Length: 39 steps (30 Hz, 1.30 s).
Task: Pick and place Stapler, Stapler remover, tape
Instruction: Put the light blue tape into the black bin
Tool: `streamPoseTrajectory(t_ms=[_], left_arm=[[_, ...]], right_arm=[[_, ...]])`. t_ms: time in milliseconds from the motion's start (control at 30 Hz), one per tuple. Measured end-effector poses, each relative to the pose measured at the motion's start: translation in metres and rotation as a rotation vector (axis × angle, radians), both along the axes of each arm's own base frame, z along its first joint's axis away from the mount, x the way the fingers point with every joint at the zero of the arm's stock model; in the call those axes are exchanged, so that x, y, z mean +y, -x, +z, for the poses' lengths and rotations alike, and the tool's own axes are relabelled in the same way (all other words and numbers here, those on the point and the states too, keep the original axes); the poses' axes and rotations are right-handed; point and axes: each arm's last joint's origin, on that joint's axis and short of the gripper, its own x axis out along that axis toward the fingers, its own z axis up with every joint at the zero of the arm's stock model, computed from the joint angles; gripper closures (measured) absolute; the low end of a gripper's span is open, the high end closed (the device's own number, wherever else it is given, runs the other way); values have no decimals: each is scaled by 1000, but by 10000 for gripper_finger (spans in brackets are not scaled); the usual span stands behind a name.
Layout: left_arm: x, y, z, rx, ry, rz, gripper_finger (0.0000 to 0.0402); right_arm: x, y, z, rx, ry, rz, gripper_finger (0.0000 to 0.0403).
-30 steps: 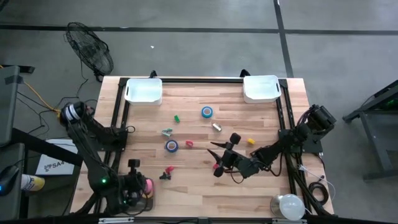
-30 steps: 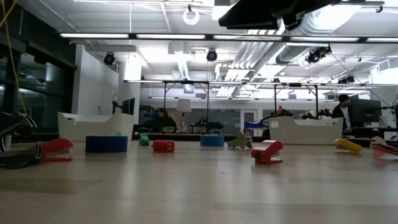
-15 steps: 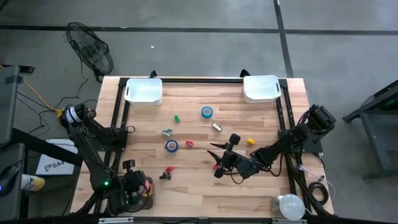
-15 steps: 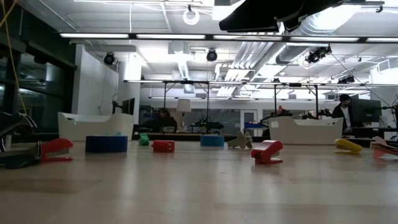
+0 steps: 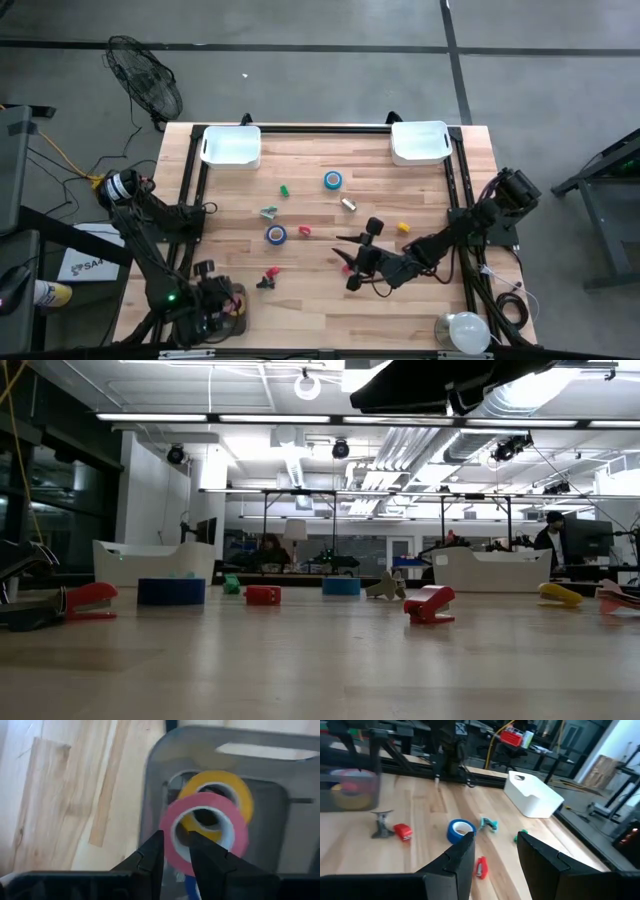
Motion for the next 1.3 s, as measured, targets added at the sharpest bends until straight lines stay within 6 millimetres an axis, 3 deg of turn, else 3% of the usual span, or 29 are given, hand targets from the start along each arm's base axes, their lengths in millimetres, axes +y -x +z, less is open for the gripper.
streamPoseTrajectory(t_ms=[233, 433, 667, 1033, 1300], left_arm=[[-5, -5, 21, -91, -42, -39, 311], [-4, -8, 32, -165, -145, -133, 311], [1, -9, 45, -228, -290, -205, 311], [5, -13, 69, -386, -499, -274, 311], [5, -15, 73, -457, -584, -300, 311]], right_arm=[[1, 7, 12, -9, -27, 31, 263], [2, 26, 31, 27, -23, 64, 263], [-12, 40, 43, 76, -40, 27, 263], [-75, 19, 53, 66, -170, -21, 263], [-135, 5, 52, 85, -254, -43, 263]])
